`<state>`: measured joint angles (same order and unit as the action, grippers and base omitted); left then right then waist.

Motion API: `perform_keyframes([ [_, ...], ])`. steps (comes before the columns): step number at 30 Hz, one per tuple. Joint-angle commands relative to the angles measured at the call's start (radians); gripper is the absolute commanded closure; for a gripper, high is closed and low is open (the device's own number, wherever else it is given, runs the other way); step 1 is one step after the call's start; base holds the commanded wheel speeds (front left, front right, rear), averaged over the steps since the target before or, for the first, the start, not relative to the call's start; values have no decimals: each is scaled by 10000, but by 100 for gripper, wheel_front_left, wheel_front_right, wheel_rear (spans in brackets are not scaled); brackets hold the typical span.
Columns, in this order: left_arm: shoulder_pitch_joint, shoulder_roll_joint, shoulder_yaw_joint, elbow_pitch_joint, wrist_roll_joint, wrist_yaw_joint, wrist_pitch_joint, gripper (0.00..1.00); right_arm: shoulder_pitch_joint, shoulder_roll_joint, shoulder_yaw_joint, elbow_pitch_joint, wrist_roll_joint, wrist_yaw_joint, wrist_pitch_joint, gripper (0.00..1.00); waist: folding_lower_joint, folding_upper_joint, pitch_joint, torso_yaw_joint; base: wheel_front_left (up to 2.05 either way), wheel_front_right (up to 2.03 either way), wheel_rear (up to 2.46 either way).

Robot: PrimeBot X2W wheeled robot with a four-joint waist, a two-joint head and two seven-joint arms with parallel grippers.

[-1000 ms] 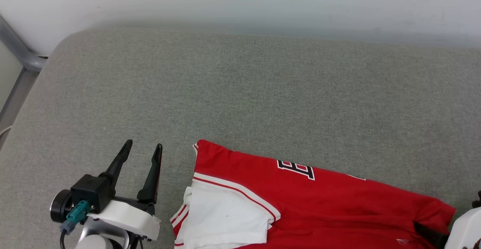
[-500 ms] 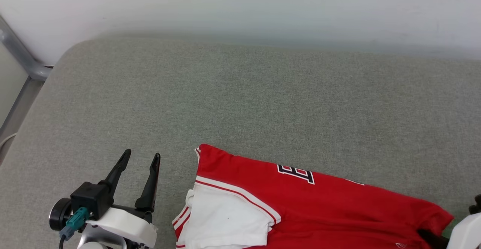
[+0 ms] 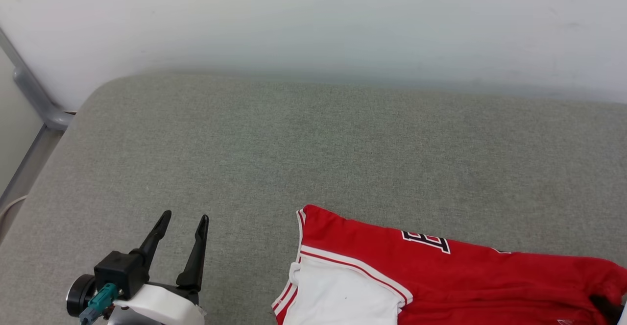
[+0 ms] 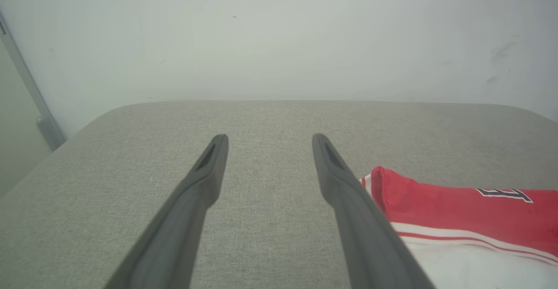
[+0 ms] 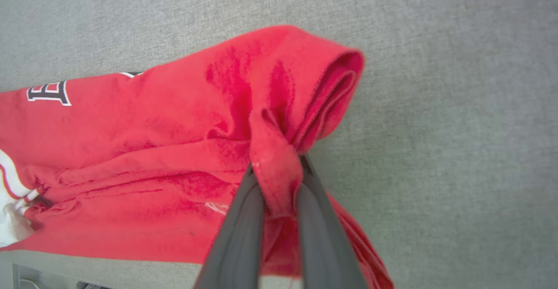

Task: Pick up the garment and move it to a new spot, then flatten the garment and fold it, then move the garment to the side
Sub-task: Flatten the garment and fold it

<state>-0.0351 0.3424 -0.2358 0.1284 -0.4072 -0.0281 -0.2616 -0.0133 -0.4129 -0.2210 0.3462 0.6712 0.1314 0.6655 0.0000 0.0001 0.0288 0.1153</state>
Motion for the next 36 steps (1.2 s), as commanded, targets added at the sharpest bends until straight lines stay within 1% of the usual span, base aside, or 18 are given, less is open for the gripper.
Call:
perform_keyframes([
  [1, 214, -33, 44, 9, 75, -52, -45, 0, 176, 21, 108, -185, 37, -14, 26, 100, 0, -1, -171, -43, 0, 0, 0],
  [7, 532, -84, 187, -21, 49, 1, -45, 0, 431, 248, 572, -1114, -26, -12, 387, 100, 0, -1, -551, -186, 0, 0, 0],
  [10, 601, -121, 324, -102, 6, 23, -46, 0, 527, 561, 752, -1765, 86, -12, 694, 100, 0, -1, -688, -218, 0, 0, 0],
  [13, 701, -206, 431, -167, -48, 18, -46, 0, 539, 1089, 825, -2520, 432, -12, 1241, 100, 0, -1, -789, -219, 0, 0, 0],
  [17, 659, -295, 529, -202, -1, -7, -46, 0, 546, 1740, 1188, -3535, 406, -12, 2026, 100, 0, -1, -845, -151, 0, 0, 0],
  [18, 656, -306, 560, -202, 7, -15, -46, 0, 548, 1963, 1275, -3785, 428, -12, 2215, 100, 0, -1, -853, -118, 0, 0, 0],
  [21, 702, -384, 687, -226, 42, -35, -46, 0, 510, 2992, 1209, -4272, 618, -11, 2805, 100, 0, -1, -872, 9, 0, 0, 0],
  [23, 759, -430, 749, -219, 65, -51, -46, 0, 450, 3347, 1325, -4592, 521, -12, 3122, 100, 0, -1, -875, 97, 0, 0, 0],
  [25, 776, -467, 832, -218, 90, -59, -46, 0, 443, 3565, 1562, -4805, 481, -12, 3270, 100, 0, -1, -859, 200, 0, 0, 0],
  [26, 802, -465, 871, -205, 104, -77, -44, 0, 438, 3609, 1658, -4869, 480, -12, 3288, 100, 0, -1, -856, 251, 0, 0, 0],
  [29, 863, -480, 945, -155, 142, -145, -37, 0, 490, 3647, 2164, -4581, 1204, -12, 2857, 100, 0, -1, -859, 406, 0, 0, 0],
  [31, 879, -517, 925, -126, 195, -186, -35, 0, 411, 3641, 2540, -4190, 1568, -12, 2380, 100, 0, -1, -852, 504, 0, 0, 0],
  [36, 818, -578, 892, 2, 271, -259, -37, 0, -5, 3638, 3472, -3027, 2010, -11, 1089, 100, 0, -1, -835, 762, 0, 0, 0],
])
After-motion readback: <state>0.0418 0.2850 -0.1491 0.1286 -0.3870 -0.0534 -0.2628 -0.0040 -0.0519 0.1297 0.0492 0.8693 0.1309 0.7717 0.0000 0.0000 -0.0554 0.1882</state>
